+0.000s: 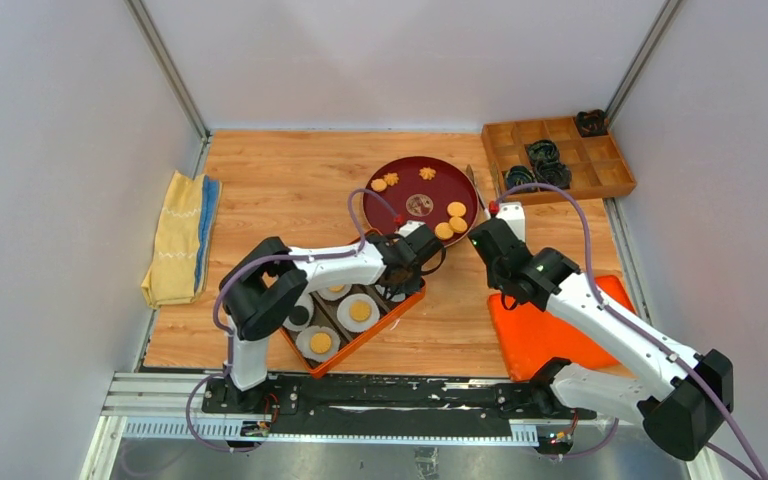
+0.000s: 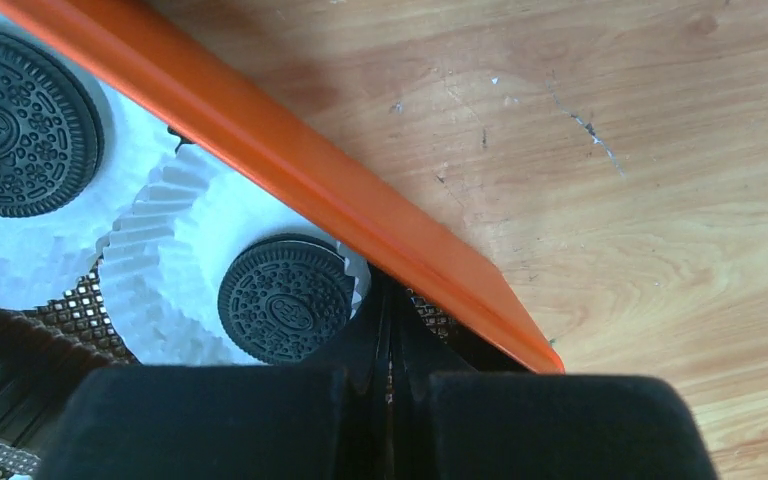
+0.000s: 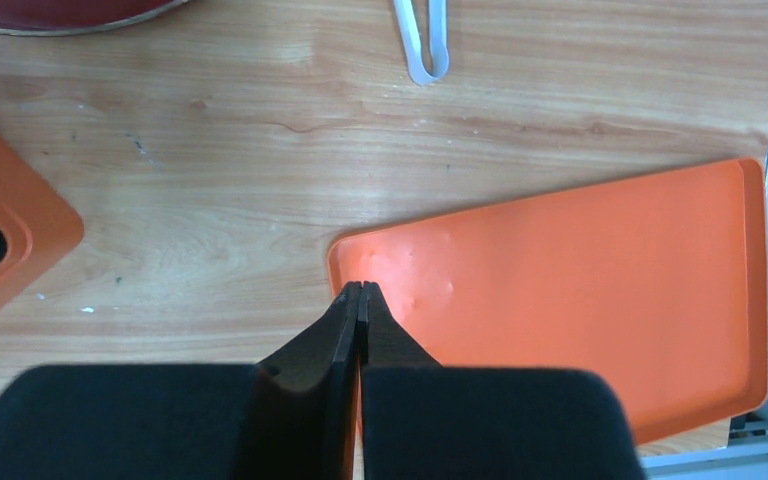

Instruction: Pack the cookies

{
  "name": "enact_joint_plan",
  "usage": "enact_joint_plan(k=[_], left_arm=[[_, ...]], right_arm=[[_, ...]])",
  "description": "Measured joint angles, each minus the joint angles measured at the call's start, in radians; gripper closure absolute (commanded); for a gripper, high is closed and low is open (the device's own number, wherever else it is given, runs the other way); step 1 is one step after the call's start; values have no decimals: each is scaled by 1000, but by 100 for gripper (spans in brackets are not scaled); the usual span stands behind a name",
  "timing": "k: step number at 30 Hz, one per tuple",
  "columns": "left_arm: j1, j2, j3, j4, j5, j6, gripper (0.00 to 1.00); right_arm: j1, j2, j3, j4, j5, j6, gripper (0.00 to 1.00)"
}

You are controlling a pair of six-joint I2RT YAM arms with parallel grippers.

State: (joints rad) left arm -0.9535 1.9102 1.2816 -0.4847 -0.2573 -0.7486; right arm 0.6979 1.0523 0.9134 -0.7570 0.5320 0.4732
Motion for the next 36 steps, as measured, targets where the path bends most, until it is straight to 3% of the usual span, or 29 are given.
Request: enact_joint_plan(k=[2, 6, 12, 24, 29, 36], left_arm=[[-7, -10, -39, 22, 12, -10, 100], [-8, -71, -119, 48, 19, -21, 100], [-8, -134, -145, 6, -11, -10, 100], [-8, -258, -219, -6, -4, -14, 100], [-12, -338, -247, -55, -3, -29, 100], [-85, -512, -233, -141, -6, -51, 100]], right_arm=[[-13, 0, -13, 1, 0, 3, 79], [-37, 6, -33, 8, -5, 7, 60], [-60, 58, -90, 36, -18, 10, 58], [-69, 175, -235, 122, -178, 43, 73], [-70, 232, -285, 175, -219, 64, 99], [-70, 260, -262, 189, -237, 63, 100]])
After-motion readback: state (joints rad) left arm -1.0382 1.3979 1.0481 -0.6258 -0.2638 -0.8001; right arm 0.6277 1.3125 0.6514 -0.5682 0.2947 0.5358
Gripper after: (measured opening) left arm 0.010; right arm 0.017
